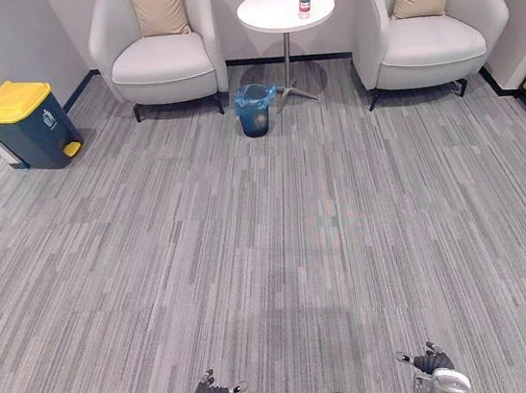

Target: Gather rubbish on tea table into small bin, then transfer packed bag to large trash can.

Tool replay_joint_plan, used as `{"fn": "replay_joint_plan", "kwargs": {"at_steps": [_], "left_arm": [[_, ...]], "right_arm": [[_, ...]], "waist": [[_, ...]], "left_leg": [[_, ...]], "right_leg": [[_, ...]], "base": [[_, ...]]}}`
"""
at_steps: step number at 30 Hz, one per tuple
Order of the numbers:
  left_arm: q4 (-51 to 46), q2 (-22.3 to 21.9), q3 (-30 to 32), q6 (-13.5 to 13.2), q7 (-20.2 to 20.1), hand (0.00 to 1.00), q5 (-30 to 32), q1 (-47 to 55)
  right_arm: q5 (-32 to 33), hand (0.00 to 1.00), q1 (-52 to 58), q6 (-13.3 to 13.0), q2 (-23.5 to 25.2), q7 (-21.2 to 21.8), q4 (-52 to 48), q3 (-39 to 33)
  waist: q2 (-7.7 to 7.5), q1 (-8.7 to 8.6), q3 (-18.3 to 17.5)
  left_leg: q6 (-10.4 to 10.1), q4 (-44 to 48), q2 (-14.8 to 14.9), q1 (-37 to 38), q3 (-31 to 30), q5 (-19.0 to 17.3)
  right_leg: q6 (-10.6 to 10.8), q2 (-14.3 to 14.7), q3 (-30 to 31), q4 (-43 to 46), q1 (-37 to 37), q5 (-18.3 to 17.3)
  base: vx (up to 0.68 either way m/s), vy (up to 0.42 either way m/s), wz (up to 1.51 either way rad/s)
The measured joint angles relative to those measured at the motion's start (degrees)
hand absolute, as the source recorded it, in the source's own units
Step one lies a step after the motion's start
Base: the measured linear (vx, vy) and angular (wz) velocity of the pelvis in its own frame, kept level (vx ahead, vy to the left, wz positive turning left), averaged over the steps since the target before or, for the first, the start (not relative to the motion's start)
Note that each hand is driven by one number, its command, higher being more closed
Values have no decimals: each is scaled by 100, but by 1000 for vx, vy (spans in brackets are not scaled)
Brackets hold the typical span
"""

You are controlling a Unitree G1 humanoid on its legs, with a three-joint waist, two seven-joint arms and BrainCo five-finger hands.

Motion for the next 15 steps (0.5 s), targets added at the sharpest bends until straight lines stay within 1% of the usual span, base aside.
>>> {"fn": "replay_joint_plan", "kwargs": {"at_steps": [8,15], "left_arm": [[5,0,3,0,3,0,7,2],[5,1,6,-1,0,0,-1,3]], "right_arm": [[2,0,42,0,0,0,-18,4],[69,0,123,1,3,3,-21,59]], "waist": [[-3,-2,-2],[-40,-5,-25]], "left_leg": [[0,3,3,8,29,0],[0,-1,3,10,50,-1]], "right_leg": [[-1,0,10,5,3,1],[-1,1,26,-6,3,1]], "base": [[-32,-11,-1],[0,0,0]]}}
